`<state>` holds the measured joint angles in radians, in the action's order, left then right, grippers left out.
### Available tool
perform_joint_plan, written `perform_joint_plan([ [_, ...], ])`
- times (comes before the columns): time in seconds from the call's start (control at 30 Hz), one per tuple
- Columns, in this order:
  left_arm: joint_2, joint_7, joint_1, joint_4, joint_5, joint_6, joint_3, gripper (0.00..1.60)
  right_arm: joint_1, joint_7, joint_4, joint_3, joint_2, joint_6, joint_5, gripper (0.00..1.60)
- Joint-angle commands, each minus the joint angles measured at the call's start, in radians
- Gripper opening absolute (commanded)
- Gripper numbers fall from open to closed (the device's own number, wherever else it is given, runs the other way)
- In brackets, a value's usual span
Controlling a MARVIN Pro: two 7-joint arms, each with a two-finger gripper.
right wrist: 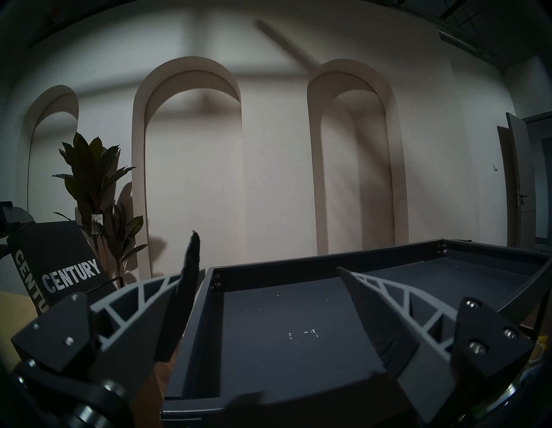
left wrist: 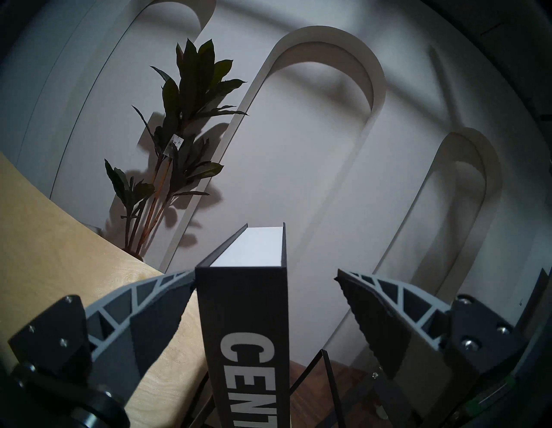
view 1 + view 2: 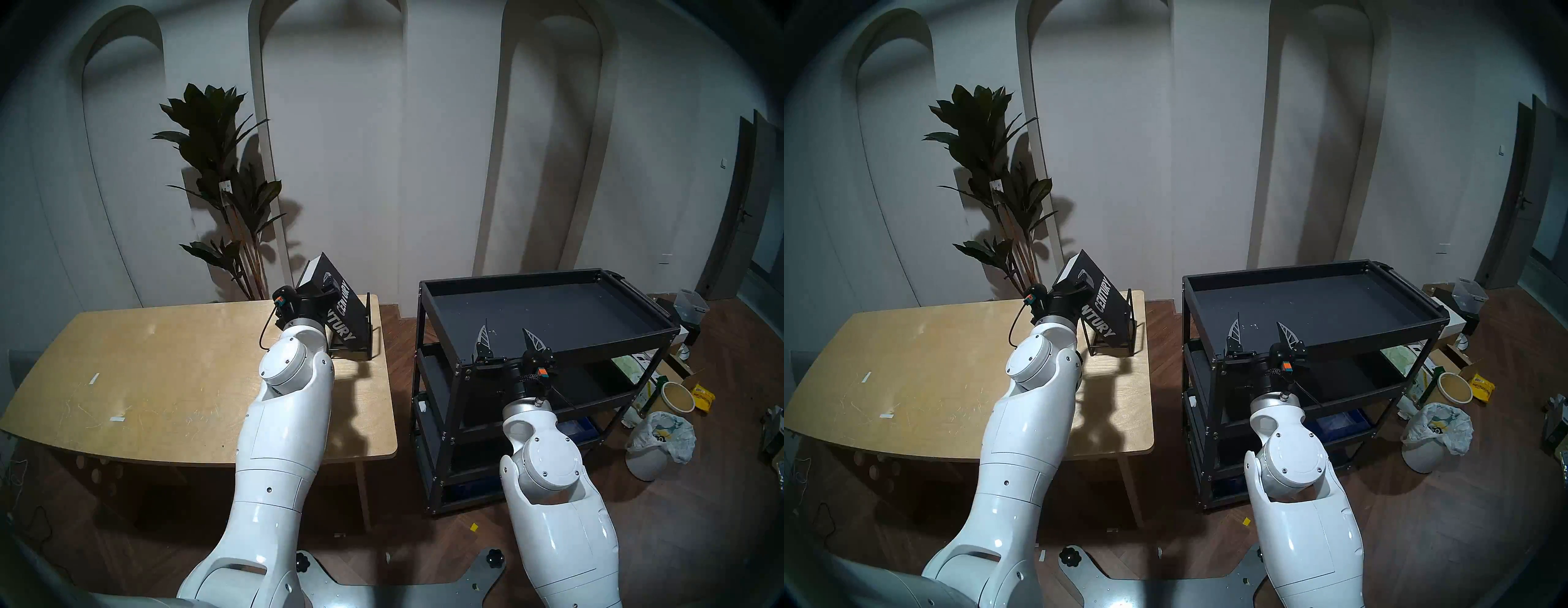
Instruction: Transfer books between table and cart
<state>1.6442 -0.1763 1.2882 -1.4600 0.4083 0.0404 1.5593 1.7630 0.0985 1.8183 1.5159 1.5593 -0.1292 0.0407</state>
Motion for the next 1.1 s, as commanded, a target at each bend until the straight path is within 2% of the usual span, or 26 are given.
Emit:
perform_joint_plan([
  [0.0,-0.01,0.004,-0.072,0.03,-0.012,-0.022,0.0,1.6,-0.014,-0.001,0.015,0.006,-0.002,-0.015,0.003,1.6],
  [0.33,-0.026,0.009,-0.171,0.145,-0.017,-0.034,0.003,1.6,-0.02,-0.004,0.007,0.009,-0.001,-0.011,0.007,1.6],
  [0.47,-0.028,0.014,-0.192,0.162,-0.014,-0.042,0.006,1.6,-0.024,-0.004,0.004,0.011,-0.001,-0.011,0.009,1.6],
  [0.5,-0.029,0.016,-0.178,0.145,-0.014,-0.042,0.005,1.6,-0.025,-0.005,0.003,0.012,-0.001,-0.011,0.009,1.6],
  [0.67,-0.029,0.025,-0.216,0.194,-0.003,-0.042,0.01,1.6,-0.03,-0.004,-0.001,0.013,0.001,-0.012,0.012,1.6],
  [1.07,-0.034,0.05,-0.246,0.255,0.035,-0.027,0.028,1.6,-0.036,-0.001,0.002,0.013,0.007,-0.014,0.019,1.6],
])
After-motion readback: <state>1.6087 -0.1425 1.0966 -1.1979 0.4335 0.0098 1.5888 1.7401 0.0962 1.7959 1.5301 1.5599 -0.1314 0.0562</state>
